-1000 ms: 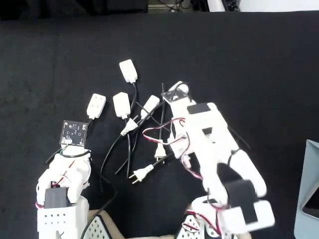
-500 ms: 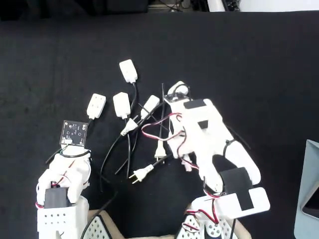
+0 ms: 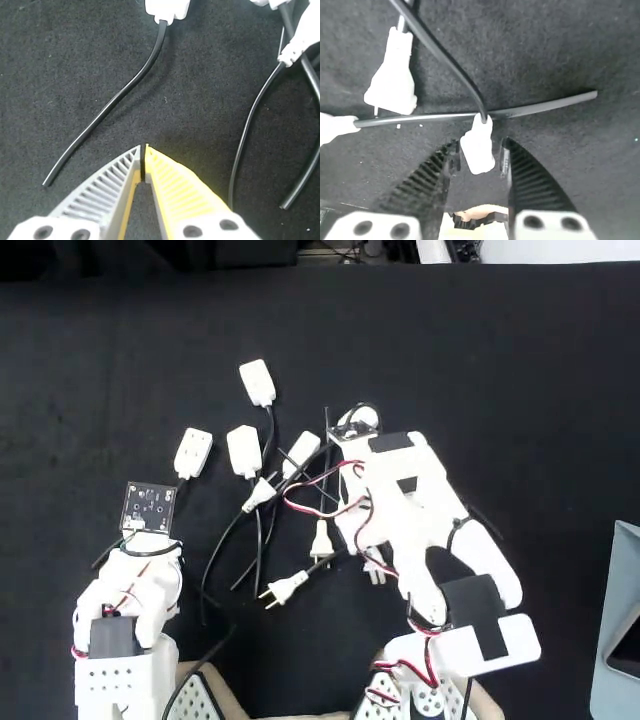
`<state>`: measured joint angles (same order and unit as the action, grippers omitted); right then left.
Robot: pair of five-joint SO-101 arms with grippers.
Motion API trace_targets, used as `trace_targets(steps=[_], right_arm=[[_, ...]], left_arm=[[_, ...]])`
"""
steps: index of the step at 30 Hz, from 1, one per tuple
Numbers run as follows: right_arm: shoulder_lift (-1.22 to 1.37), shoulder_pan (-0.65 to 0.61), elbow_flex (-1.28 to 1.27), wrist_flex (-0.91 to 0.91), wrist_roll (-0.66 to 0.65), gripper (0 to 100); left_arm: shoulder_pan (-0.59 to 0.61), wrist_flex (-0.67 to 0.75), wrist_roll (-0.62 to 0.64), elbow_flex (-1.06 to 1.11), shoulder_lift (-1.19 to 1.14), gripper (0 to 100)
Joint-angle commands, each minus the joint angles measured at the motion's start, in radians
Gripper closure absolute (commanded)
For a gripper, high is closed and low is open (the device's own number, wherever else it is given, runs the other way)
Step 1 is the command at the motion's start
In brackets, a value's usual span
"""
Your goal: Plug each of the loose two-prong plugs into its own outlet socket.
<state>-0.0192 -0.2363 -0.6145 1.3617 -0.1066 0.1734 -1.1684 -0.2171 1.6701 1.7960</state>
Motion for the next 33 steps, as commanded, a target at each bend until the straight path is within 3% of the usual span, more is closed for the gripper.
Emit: trace_targets(steps=[1,7,16,22,29,33], right_arm=[[-0.001,-0.009,0.021,-0.008,0.008,86.1],[-0.002,-0.008,-0.022,-0.075,0.003,97.2],[-0.059,-0.014,-0.019,-0.009,0.002,98.7],[-0.38,-0.038,-0.021,0.098,-0.028,98.7],[-0.776,-0.132,-0.021,0.143,-0.044,98.7],[-0.862,-0.166,-0.021,0.121,-0.038,98.7]], left_arm=[[0.005,0.017,-0.003,-0.01,0.005,97],[0.005,0.017,-0.003,-0.008,0.005,97],[0.005,0.017,-0.003,-0.008,0.005,97],[0.005,0.017,-0.003,-0.042,0.005,97],[-0.007,0.018,0.005,-0.223,0.005,97],[0.001,0.186,0.005,-0.257,0.005,97]])
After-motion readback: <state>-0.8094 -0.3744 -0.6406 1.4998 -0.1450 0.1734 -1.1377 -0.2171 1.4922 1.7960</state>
